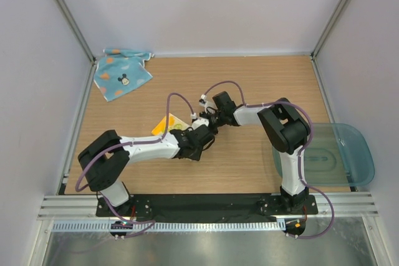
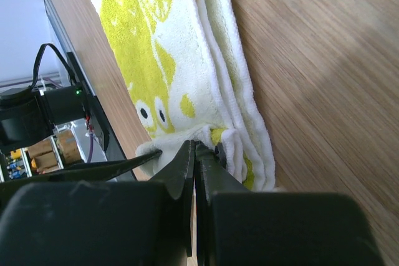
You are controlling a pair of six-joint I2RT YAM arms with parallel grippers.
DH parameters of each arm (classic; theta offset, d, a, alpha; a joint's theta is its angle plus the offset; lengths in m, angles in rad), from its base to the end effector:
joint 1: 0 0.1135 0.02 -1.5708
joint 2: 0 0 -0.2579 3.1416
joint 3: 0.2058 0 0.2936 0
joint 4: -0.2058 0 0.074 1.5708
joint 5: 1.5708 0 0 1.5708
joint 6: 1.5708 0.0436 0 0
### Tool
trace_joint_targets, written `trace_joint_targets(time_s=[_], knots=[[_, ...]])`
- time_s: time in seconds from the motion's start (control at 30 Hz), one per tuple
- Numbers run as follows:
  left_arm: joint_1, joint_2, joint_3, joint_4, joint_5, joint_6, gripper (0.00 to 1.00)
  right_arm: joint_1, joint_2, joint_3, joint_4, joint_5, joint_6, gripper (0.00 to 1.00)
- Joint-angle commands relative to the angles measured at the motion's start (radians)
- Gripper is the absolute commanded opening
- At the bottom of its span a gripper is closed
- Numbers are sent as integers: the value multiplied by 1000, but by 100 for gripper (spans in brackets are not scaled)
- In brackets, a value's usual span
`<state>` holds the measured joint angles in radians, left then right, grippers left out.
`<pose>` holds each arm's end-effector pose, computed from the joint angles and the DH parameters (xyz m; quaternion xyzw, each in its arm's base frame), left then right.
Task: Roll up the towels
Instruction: Roll the towel
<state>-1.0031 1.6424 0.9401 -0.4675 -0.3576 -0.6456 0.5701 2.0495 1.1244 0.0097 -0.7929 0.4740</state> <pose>0.1964 -0.2797 0.1252 0.1366 0.9553 -0.0255 0.2610 0.3397 0.2547 0.0660 -0.1661 0.8664 0.4649 0.0750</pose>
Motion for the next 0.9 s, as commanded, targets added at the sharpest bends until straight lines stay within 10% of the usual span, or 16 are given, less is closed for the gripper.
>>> trace_joint_targets(time_s=[0.0, 0.5, 0.87], knots=[[-32, 13, -24, -92, 52, -12, 41, -6, 37, 23, -43, 106, -51, 1], [-54, 74, -55, -175, -44, -29, 42, -4, 41, 34, -57, 107, -55, 1], [-55, 112, -31, -145, -1, 0, 2, -58, 35, 28, -76, 101, -60, 1]])
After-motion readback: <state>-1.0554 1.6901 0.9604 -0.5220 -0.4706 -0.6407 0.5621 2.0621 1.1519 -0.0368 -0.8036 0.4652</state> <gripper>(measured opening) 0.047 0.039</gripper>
